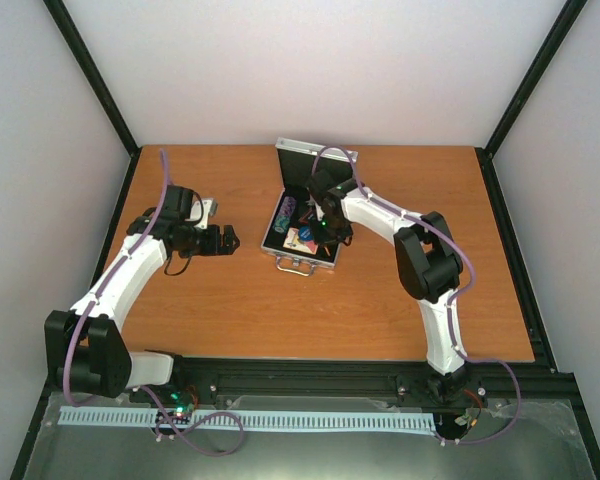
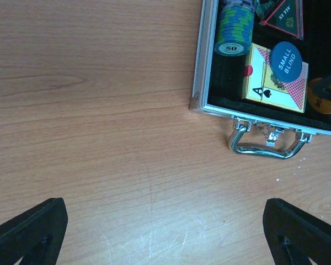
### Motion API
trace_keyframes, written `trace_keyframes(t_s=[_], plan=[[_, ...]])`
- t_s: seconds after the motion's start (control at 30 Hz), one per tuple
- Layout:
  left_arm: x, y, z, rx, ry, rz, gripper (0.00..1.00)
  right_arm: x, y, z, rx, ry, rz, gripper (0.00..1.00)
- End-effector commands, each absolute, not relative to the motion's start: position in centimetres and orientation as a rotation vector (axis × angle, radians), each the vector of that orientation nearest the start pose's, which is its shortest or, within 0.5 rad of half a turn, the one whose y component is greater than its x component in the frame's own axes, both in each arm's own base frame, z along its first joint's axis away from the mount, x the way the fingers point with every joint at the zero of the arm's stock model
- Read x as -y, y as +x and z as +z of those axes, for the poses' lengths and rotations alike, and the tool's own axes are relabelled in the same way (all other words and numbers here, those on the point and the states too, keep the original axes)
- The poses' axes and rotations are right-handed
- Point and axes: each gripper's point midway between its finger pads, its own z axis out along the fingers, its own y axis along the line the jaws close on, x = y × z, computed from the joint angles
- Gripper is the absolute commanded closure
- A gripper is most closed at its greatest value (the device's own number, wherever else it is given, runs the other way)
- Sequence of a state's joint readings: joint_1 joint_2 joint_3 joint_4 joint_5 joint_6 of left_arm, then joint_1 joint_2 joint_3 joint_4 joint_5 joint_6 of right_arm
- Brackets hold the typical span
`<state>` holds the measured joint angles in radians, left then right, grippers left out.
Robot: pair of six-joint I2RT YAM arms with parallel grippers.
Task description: Pack up texas hold em set
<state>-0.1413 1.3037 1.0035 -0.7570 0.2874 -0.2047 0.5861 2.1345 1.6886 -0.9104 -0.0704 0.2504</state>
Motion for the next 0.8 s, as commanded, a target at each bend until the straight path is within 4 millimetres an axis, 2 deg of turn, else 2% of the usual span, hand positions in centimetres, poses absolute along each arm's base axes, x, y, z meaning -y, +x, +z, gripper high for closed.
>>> trace_keyframes(t_s=[0.0, 0.13, 0.37, 0.5, 0.63, 0.77], plan=[[9.2, 31.7, 15.6, -2.610, 0.029, -0.483, 0.00, -25.3, 38.3, 5.7, -2.907, -0.476, 0.145, 0.80], [9.2, 31.8, 15.6, -2.609, 0.028, -0.485, 0.00, -24.9, 38.5, 5.6, -2.903, -0.472, 0.105, 0.92], [9.2, 31.9, 15.6, -2.607, 0.027, -0.485, 0.00, -23.8, 39.4, 6.8, -2.866, -0.468, -0.002, 0.97], [9.2, 32.0, 15.7, -2.603, 0.027, -0.486, 0.00, -23.6, 39.6, 8.5, -2.832, -0.455, -0.007, 0.97], [9.3, 32.1, 15.7, -2.602, 0.026, -0.492, 0.00, -25.1, 40.6, 10.6, -2.770, -0.473, 0.087, 0.97], [9.4, 32.1, 15.6, -2.602, 0.027, -0.499, 0.00, -26.7, 42.6, 11.7, -2.731, -0.474, 0.133, 0.97]])
